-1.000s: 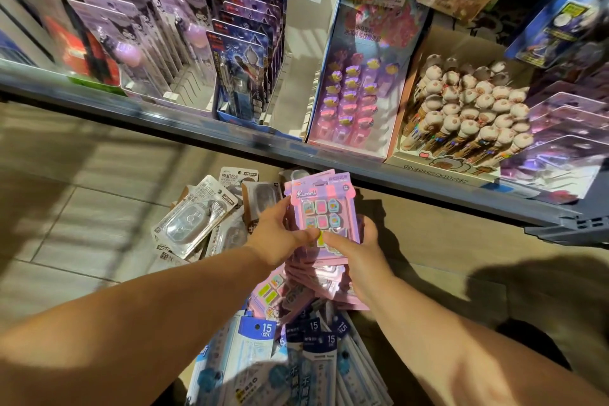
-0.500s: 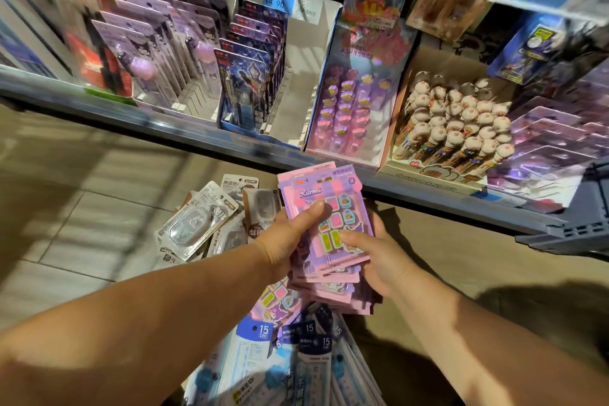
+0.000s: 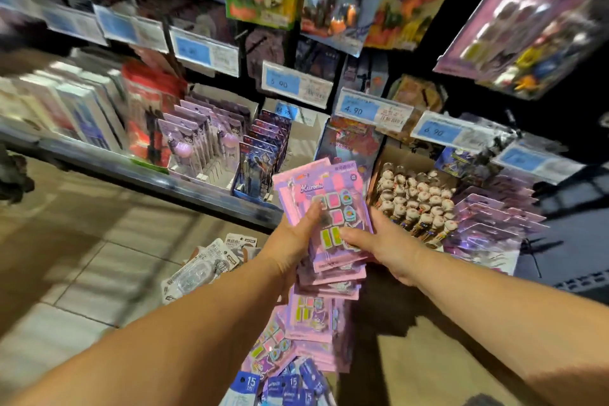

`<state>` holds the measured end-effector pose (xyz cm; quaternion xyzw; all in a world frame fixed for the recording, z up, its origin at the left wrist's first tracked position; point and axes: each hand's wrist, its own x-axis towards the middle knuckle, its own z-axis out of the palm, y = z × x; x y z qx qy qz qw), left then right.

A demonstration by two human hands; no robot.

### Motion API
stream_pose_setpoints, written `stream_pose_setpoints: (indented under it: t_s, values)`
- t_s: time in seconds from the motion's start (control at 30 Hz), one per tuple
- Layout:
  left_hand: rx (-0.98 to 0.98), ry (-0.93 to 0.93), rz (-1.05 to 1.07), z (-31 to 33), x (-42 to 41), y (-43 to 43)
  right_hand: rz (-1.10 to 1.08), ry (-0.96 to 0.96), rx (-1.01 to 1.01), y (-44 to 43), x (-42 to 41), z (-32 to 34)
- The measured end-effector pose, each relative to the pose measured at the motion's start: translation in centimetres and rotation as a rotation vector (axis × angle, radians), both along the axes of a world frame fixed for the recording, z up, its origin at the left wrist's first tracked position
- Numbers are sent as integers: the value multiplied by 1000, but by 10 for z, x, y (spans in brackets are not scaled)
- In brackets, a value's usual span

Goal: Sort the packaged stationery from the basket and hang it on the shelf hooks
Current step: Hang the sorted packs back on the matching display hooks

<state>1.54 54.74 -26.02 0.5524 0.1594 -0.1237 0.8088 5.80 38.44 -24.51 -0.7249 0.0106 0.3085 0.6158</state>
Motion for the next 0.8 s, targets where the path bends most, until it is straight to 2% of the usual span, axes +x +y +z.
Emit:
stream_pose_setpoints:
  t_s: [0.17,0.3,0.57,0.8]
  values:
    - [-29,1,-10,37,-6,-2,86,-129,-45,-5,-5,49]
    - [13,-80,-21,68,-6,-2,100,-244,-52,-5,-13,76]
    - [117,-111,29,127,3,-17,3,-447,-123,-13,-18,127]
    - [135,-154,44,151,4,-17,-92,-481,1,-19,-15,140]
